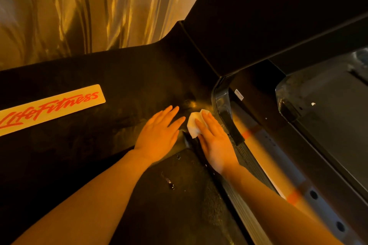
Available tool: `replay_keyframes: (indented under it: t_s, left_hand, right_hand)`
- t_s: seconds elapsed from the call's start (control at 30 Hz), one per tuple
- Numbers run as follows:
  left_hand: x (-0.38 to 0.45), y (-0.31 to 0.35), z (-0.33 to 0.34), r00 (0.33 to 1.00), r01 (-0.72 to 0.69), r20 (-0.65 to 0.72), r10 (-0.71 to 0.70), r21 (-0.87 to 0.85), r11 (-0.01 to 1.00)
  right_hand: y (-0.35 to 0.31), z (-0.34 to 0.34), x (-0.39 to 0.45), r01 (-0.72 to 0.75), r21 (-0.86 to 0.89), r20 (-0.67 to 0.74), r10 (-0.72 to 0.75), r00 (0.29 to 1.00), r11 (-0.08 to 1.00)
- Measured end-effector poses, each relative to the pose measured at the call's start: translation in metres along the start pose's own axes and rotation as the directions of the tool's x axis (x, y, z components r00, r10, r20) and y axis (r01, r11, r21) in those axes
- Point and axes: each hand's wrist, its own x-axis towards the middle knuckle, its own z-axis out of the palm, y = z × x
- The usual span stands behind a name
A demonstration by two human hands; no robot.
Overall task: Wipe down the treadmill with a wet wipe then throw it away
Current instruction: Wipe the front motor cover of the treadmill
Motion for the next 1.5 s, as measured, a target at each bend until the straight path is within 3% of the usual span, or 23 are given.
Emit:
replay_keyframes:
  t_s: [0.17, 0.4, 0.7, 1.0, 1.2, 1.33, 1.5]
  left_hand:
    - [-0.001, 0.001, 0.005, 1.0, -0.001, 0.017, 0.0, 0.067, 0.998]
    - [-0.002, 0.001, 0.006, 0.999, 0.002, 0.037, -0.004, 0.07, 0.998]
    - [-0.001, 0.001, 0.005, 0.999, -0.002, 0.043, -0.001, 0.07, 0.998]
    - [-0.001, 0.003, 0.005, 0.999, 0.003, 0.047, -0.007, 0.081, 0.997]
    - [-0.001, 0.002, 0.003, 0.999, 0.003, 0.034, -0.006, 0.103, 0.995]
    - [0.0, 0.003, 0.003, 0.999, 0.001, 0.034, -0.005, 0.113, 0.994]
    - [-0.001, 0.004, 0.002, 1.0, 0.013, 0.022, -0.015, 0.113, 0.993]
  right_hand:
    - [-0.005, 0.001, 0.016, -0.017, 0.049, 0.024, 0.016, 1.0, 0.999]
    - [-0.001, 0.007, 0.009, -0.03, -0.019, 0.017, 0.031, 0.999, 0.999]
    - [0.018, 0.001, -0.003, -0.249, 0.048, -0.074, 0.252, 0.965, 0.967]
    - [0.006, 0.009, 0.005, -0.056, -0.033, 0.019, 0.057, 0.998, 0.998]
    - [0.041, -0.008, -0.005, -0.237, 0.003, -0.028, 0.237, 0.971, 0.971]
    - [0.03, -0.006, -0.008, -0.242, 0.044, -0.055, 0.245, 0.968, 0.969]
    - [0.01, 0.005, -0.019, -0.135, -0.013, -0.044, 0.134, 0.99, 0.991]
